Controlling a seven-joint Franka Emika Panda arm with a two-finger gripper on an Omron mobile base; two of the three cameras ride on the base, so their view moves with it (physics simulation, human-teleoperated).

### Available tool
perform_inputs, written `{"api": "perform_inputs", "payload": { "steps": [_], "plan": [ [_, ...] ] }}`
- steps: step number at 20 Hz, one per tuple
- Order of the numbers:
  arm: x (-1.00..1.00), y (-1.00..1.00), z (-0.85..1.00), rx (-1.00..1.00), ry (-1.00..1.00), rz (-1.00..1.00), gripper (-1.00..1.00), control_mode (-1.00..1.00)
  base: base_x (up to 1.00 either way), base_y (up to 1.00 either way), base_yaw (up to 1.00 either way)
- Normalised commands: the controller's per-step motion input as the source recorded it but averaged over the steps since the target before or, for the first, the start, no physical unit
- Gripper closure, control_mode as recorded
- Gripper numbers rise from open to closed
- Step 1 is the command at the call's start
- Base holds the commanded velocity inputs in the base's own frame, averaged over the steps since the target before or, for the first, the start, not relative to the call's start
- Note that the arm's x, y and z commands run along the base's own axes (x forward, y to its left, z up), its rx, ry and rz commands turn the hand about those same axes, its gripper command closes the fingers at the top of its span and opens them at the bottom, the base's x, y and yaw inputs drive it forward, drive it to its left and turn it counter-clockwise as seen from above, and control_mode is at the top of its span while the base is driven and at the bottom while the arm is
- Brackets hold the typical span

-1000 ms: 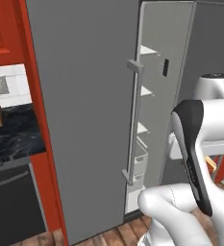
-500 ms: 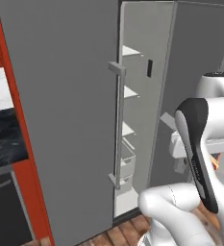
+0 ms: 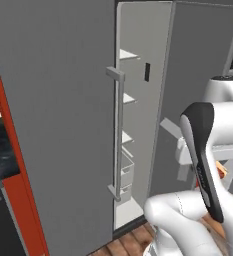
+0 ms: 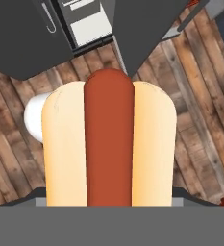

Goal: Store the hot dog in the freezer for long-term storage. Close the freezer door after placing the cooked food.

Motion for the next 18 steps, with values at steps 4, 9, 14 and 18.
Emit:
{"api": "perform_inputs", "payload": {
  "steps": [4,9,14,18],
  "plan": [
    [0.00,0.00,0.00,0.00,0.00,0.00,1.00,1.00,0.27,0.00,0.00],
    [0.00,0.00,0.00,0.00,0.00,0.00,1.00,1.00,0.39,-0.02,0.01],
    [0.00,0.00,0.00,0.00,0.00,0.00,1.00,1.00,0.44,-0.01,0.04],
    [0.00,0.00,0.00,0.00,0.00,0.00,1.00,1.00,0.49,-0.07,0.07]
  ]
}}
